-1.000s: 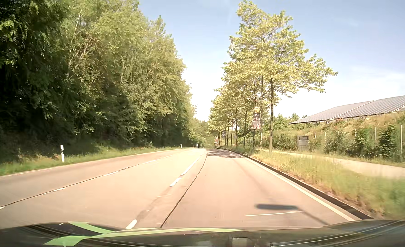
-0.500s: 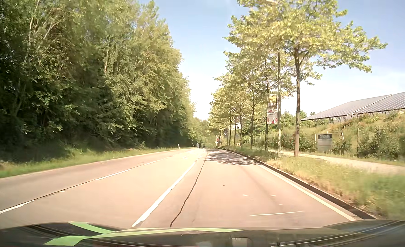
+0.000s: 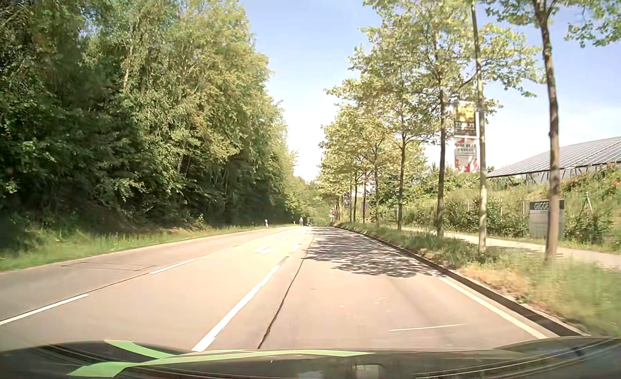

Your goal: Follow the waypoints while adhering to traffic rules and regulations

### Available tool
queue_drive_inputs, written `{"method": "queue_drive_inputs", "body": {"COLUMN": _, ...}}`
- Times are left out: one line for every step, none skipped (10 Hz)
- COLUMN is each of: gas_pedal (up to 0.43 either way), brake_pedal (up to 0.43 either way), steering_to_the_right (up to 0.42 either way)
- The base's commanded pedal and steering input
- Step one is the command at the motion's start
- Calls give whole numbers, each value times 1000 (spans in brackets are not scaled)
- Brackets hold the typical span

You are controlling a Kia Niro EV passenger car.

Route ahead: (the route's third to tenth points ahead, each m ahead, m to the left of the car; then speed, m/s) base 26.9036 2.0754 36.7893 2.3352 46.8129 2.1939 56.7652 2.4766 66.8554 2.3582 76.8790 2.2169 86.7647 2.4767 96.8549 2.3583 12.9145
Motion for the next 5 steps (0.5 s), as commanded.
{"method": "queue_drive_inputs", "body": {"gas_pedal": 0, "brake_pedal": 0, "steering_to_the_right": -1}}
{"method": "queue_drive_inputs", "body": {"gas_pedal": 0, "brake_pedal": 0, "steering_to_the_right": -3}}
{"method": "queue_drive_inputs", "body": {"gas_pedal": 0, "brake_pedal": 0, "steering_to_the_right": -4}}
{"method": "queue_drive_inputs", "body": {"gas_pedal": 0, "brake_pedal": 0, "steering_to_the_right": -4}}
{"method": "queue_drive_inputs", "body": {"gas_pedal": 0, "brake_pedal": 0, "steering_to_the_right": -4}}
